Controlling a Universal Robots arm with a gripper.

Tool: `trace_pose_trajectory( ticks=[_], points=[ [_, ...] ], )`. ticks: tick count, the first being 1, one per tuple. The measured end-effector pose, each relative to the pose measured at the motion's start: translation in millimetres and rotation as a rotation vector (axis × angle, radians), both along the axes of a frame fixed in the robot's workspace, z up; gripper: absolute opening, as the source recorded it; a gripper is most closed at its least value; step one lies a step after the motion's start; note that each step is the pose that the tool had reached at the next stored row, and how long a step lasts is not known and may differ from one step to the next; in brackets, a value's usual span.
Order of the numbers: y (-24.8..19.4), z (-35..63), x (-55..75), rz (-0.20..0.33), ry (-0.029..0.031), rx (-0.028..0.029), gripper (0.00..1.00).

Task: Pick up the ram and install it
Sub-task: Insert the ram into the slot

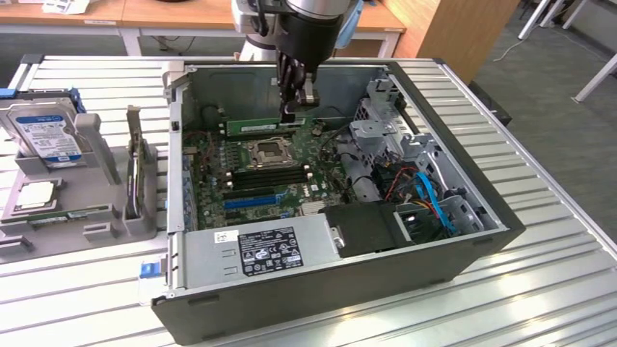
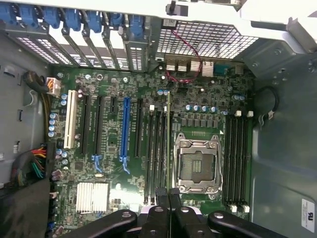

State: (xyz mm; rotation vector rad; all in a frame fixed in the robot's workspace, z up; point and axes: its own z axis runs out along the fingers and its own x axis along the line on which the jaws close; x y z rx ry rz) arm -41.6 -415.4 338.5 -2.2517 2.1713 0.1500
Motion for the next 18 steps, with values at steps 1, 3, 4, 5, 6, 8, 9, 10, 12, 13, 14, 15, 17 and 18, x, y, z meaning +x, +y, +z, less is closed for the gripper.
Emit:
trace_pose_trajectory(
  ticks=[1,3,4,5,6,8,9,10,12,13,14,15,17,18],
  points=[
    [0.0,0.0,0.0,0.0,0.0,-0.0001,0.12],
    [0.0,0.0,0.0,0.0,0.0,-0.0001,0.12],
    [0.0,0.0,0.0,0.0,0.0,-0.0001,0.12],
    [0.0,0.0,0.0,0.0,0.0001,-0.0001,0.12],
    [0.0,0.1,0.0,-0.001,0.0001,-0.0002,0.12],
    [0.0,0.1,0.1,-0.007,0.0004,-0.0002,0.12],
    [-0.1,0.1,0.1,-0.01,0.0005,-0.0002,0.12],
    [-0.1,0.1,0.2,-0.014,0.0005,-0.0002,0.12],
    [-0.1,0.0,0.3,-0.019,0.0008,-0.0001,0.12],
    [-0.1,0.0,0.3,-0.022,0.0009,-0.0001,0.12],
    [-0.1,0.0,0.3,-0.025,0.001,-0.0001,0.12],
    [-0.1,0.0,0.3,-0.026,0.001,-0.0002,0.12],
    [-0.1,0.0,0.3,-0.027,0.0011,-0.0002,0.12],
    [-0.1,0.0,0.3,-0.027,0.0011,-0.0003,0.12]
  ],
)
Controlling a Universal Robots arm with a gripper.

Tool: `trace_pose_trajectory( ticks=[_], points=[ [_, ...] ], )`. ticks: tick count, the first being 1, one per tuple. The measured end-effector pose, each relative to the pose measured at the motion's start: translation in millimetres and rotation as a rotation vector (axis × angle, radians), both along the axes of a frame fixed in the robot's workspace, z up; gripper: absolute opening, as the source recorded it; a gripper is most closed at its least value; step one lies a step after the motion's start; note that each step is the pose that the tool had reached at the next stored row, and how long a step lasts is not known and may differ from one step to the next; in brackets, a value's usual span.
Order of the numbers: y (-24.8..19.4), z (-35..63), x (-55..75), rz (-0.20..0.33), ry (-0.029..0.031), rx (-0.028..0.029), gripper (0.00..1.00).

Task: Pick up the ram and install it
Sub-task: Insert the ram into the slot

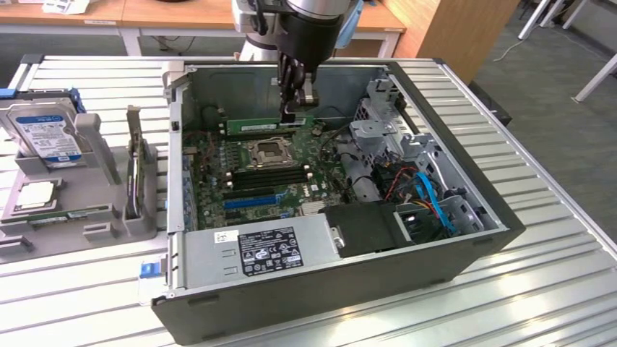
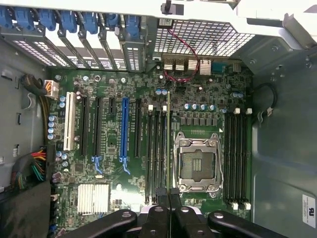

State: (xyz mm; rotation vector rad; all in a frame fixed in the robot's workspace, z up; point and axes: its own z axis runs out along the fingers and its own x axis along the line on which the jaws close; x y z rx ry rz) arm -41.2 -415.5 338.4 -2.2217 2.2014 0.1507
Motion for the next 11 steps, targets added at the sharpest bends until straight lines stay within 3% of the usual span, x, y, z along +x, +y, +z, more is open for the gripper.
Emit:
trace_pose_trajectory(
  ticks=[11],
  points=[
    [0.0,-9.9,0.0,-0.011,-0.0001,0.0001,0.12]
  ],
)
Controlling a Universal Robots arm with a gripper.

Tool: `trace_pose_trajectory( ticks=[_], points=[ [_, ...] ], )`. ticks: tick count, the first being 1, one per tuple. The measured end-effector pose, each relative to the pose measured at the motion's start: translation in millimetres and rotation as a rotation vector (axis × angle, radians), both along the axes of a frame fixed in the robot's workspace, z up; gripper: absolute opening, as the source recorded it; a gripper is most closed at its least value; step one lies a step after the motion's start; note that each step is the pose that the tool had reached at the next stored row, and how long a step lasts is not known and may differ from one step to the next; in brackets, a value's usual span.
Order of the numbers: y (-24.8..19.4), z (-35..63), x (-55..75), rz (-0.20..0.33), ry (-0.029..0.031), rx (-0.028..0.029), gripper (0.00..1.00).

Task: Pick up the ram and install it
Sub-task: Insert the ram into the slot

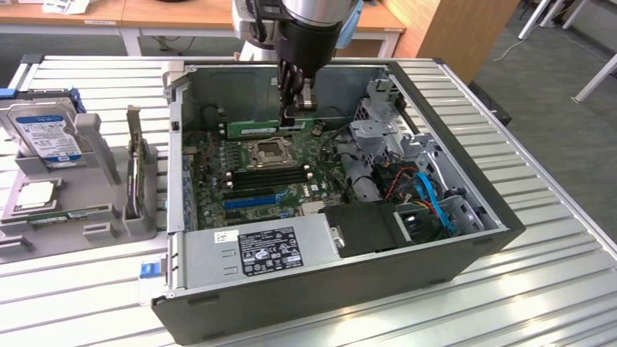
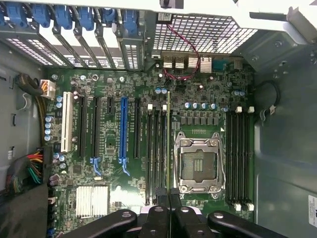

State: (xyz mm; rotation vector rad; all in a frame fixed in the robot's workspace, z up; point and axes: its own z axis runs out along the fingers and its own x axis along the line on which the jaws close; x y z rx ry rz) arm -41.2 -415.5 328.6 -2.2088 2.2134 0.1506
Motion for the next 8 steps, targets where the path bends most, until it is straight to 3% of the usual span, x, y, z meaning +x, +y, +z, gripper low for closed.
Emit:
trace_pose_trajectory(
  ticks=[8],
  points=[
    [0.0,-14.0,0.0,-0.006,0.0,0.0,0.12]
  ],
)
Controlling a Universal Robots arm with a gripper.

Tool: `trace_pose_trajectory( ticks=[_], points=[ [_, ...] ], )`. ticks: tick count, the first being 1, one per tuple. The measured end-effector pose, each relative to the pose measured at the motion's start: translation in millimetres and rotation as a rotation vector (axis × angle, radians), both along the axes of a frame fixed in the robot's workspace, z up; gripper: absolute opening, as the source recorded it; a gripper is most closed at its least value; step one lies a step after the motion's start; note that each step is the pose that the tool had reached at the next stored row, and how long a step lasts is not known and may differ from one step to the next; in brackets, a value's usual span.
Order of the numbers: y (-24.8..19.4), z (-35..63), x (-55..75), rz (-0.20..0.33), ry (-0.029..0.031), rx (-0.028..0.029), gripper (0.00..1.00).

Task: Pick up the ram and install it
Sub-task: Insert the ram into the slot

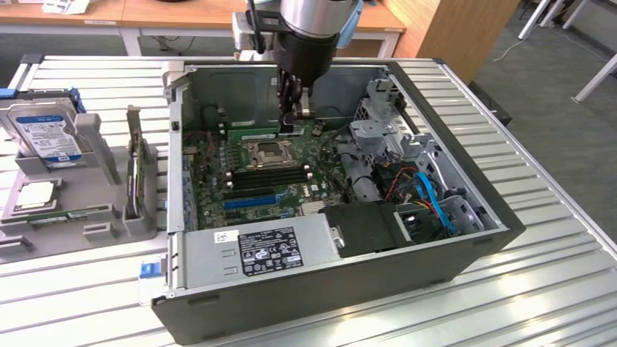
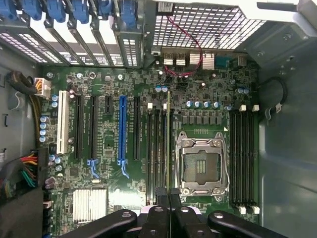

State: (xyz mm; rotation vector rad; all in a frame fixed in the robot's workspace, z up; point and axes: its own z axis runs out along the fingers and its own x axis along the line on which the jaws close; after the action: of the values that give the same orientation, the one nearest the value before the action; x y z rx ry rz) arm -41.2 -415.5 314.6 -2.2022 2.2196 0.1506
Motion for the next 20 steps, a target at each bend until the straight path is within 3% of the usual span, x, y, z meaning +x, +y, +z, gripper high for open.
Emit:
trace_pose_trajectory(
  ticks=[20],
  points=[
    [0.0,-32.5,0.0,-0.009,0.0,0.0,0.12]
  ],
)
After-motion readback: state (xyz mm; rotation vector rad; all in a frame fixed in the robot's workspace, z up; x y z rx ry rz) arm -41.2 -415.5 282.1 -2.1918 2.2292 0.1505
